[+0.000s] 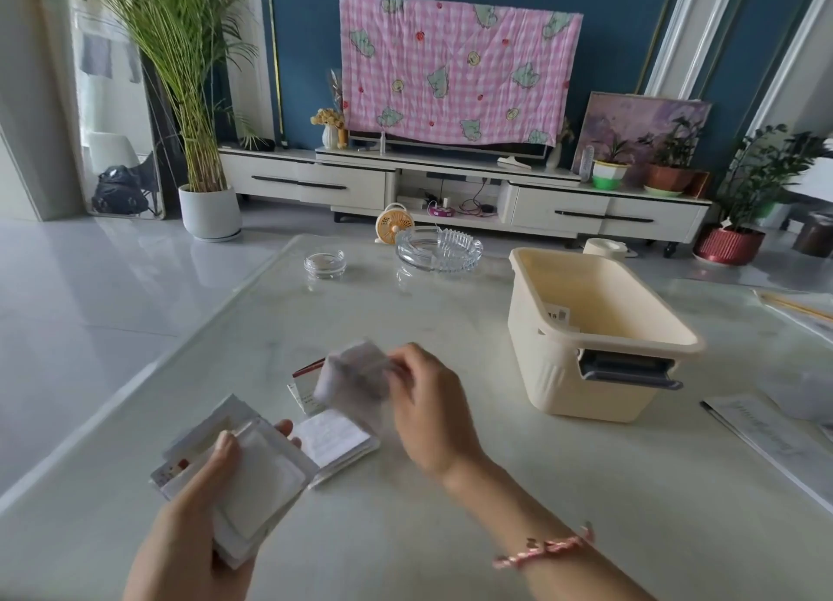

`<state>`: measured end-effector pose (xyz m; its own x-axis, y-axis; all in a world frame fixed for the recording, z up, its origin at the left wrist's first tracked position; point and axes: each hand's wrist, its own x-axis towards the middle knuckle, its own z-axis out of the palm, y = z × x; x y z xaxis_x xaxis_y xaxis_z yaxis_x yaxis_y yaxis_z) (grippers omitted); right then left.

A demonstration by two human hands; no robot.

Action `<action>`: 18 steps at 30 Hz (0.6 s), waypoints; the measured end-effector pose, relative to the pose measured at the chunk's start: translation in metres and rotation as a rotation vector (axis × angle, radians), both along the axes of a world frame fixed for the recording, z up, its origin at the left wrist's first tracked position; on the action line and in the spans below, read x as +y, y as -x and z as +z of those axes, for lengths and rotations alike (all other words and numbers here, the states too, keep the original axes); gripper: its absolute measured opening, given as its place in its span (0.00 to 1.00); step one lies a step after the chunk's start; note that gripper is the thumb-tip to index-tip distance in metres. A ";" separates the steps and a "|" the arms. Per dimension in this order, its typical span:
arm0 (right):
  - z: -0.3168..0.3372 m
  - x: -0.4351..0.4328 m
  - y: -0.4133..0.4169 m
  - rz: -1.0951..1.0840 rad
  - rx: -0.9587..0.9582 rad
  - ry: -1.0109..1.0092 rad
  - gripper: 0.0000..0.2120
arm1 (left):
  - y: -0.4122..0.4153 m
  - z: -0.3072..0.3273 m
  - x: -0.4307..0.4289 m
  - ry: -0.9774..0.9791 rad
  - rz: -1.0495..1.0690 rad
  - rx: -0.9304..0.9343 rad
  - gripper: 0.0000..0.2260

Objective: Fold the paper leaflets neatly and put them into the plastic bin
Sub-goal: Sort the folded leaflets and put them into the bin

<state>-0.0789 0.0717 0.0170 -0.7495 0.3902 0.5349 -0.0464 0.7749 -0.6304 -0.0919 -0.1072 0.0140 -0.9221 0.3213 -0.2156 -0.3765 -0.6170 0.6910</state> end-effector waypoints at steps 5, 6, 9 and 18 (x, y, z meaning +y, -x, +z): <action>0.010 0.002 -0.047 0.175 -0.109 0.752 0.10 | 0.006 -0.002 0.001 -0.107 -0.168 0.064 0.46; 0.010 -0.001 -0.055 0.203 -0.140 0.788 0.09 | -0.001 -0.005 0.003 -0.142 -0.188 0.081 0.47; 0.010 -0.012 -0.074 0.314 -0.245 0.813 0.07 | -0.021 0.006 0.037 -0.026 -0.379 0.110 0.24; 0.003 0.008 -0.083 0.107 -0.126 0.732 0.02 | -0.034 -0.002 0.053 0.029 -0.304 0.108 0.15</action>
